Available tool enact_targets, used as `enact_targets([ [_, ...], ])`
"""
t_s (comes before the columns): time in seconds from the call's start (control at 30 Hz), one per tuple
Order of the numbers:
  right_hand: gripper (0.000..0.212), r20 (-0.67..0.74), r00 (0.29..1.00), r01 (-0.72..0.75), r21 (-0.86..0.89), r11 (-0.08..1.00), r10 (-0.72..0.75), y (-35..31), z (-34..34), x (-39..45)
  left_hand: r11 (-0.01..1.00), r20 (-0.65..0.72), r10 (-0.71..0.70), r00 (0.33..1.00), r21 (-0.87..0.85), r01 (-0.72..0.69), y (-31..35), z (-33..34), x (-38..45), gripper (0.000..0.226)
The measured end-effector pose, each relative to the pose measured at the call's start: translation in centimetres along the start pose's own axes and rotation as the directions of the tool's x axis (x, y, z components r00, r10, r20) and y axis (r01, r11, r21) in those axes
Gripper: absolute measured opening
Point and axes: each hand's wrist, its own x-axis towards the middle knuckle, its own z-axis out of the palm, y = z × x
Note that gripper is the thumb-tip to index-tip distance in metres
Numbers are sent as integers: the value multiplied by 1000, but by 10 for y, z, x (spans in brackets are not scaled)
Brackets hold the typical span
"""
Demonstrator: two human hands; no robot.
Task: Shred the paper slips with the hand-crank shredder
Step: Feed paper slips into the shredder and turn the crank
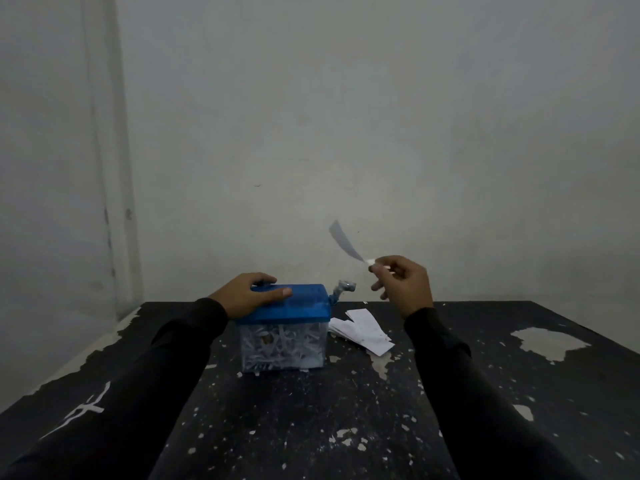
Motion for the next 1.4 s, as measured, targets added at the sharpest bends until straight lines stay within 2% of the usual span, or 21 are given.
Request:
enact_targets([
  [0.1, 12, 78, 997, -6, 71, 997, 0, -22, 10, 13, 994, -69, 48, 996, -97, -54, 7, -2, 3, 100],
  [0.2, 13, 157, 987, 43, 17, 999, -45, -39, 29, 26, 957, -133, 9, 991, -285, -47, 29, -4, 6, 74],
  [0.27, 20, 221, 971, 100, -14, 995, -94, -51, 46, 34, 935, -118, -9, 993, -353, -34, 42, -8, 7, 60],
  [0.33, 30, 281, 951, 141, -12, 990, -132, -62, 64, 38, 957, -92, 41, 995, -282, -65, 47, -12, 9, 41],
  [0.43, 45, 369, 921, 133, 9, 991, -127, -73, 88, 42, 983, -85, 85, 993, -156, -97, 41, -13, 13, 40],
  [0.6, 48, 475, 875, 75, 49, 996, -89, -74, 111, 49, 972, -192, 64, 979, -212, -105, 21, -17, 11, 15],
  [0.7, 44, 480, 876, 48, 6, 999, -45, -69, 113, 52, 968, -257, 91, 962, -205, -147, 8, -21, 9, 13],
  [0.9, 34, 401, 916, 119, -271, 955, -1, -43, 77, 45, 960, -309, 111, 944, -213, -183, -9, -14, 1, 13],
  [1.0, 30, 462, 885, 6, -145, 989, 62, -28, 50, 31, 955, -350, 116, 929, -217, -202, -13, -10, 1, 14],
  [1.1, 20, 524, 850, -46, -36, 998, 58, -7, 35, 18, 949, -399, 96, 912, -241, -206, -17, -5, 1, 12],
  [1.27, 14, 440, 898, -38, 66, 997, 5, 13, 35, 5, 929, -437, 64, 897, -303, -213, -17, 1, 1, 14],
  [1.4, 15, 402, 916, -53, 99, 994, 9, 14, 37, 2, 938, -410, 79, 909, -279, -207, -19, 3, 2, 16],
])
